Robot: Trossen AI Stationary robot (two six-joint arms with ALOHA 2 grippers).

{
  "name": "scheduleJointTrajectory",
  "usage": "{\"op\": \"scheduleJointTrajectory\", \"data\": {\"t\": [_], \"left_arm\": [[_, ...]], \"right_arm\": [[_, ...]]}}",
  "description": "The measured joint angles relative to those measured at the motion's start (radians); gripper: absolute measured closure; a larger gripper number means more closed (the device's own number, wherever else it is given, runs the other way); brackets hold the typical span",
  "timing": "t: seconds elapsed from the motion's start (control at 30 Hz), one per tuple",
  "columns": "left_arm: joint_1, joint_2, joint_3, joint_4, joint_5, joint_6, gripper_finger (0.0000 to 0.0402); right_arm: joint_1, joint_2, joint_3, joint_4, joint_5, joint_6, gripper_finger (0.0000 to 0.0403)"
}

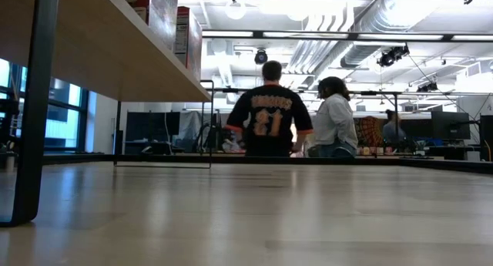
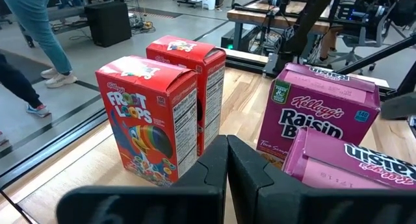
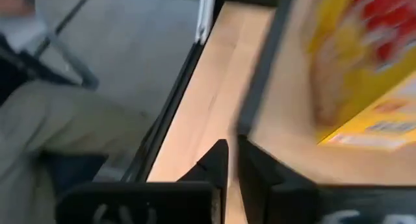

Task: Stack cereal on shelf
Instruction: Put the yellow cereal box on the shelf aligned with the yellow cereal box

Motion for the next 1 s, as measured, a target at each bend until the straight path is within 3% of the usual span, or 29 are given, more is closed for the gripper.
{"op": "scheduleJointTrajectory", "data": {"t": [0.37, 0.57, 1.0], "left_arm": [[0.000, 0.000, 0.000, -0.002, 0.000, 0.001, 0.0401], [0.000, 0.000, 0.000, -0.002, 0.000, 0.000, 0.0401], [0.000, 0.000, 0.000, -0.002, 0.000, 0.001, 0.0402]], "right_arm": [[-0.026, -0.004, -0.024, 0.236, 0.000, -0.101, 0.0401], [-0.027, -0.004, -0.024, 0.234, 0.141, -0.116, 0.0402], [-0.033, -0.004, -0.024, 0.152, 0.312, -0.116, 0.0403]]}}
